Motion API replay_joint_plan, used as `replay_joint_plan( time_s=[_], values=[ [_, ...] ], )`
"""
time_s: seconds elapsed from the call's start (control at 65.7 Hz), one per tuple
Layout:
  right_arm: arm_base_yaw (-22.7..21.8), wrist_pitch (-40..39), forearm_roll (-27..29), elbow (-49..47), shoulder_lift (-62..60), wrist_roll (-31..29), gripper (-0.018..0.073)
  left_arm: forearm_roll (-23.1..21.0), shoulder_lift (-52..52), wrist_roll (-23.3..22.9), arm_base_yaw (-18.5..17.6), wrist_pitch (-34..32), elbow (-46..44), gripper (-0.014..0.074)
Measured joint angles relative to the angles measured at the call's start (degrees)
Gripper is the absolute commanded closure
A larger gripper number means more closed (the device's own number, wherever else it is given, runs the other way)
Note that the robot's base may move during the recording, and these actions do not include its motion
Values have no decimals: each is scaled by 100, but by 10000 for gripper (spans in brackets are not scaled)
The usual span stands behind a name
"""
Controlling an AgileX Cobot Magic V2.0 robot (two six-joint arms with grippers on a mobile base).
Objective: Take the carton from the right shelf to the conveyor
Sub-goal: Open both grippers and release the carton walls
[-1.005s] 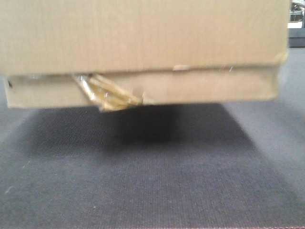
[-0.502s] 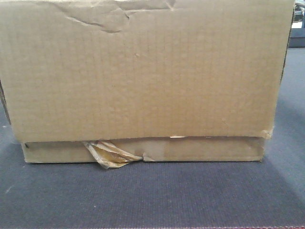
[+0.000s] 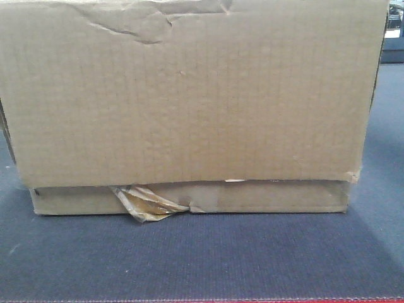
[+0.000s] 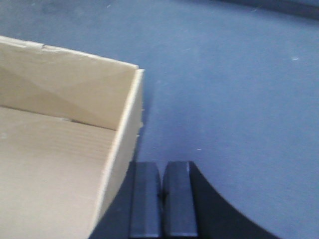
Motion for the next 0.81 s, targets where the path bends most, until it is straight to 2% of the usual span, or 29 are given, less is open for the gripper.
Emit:
replay_joint_plan(
  time_s=[0.091, 0.198, 0.289, 0.426, 0.533, 0.807],
  values=[
    [-219, 0, -10, 240, -207, 34, 629, -184, -72, 217, 270, 52, 173, 579],
    [-606, -86, -10, 776, -466, 114, 629, -629, -157, 526, 703, 33, 575, 579],
    [-887, -239, -21, 1337, -699, 125, 629, -1008, -305, 757, 1109, -175, 1050, 579],
    [-1076, -596, -33, 2301, -1141, 137, 629, -1162, -676, 862, 1511, -740, 1968, 579],
    [-1078, -959, -33, 2982, -1472, 137, 629, -1162, -1102, 871, 1651, -1278, 2888, 579],
    [-1088, -2045, -33, 4869, -2623, 137, 629, -1213, -2638, 875, 1660, -2852, 5285, 579]
  ],
)
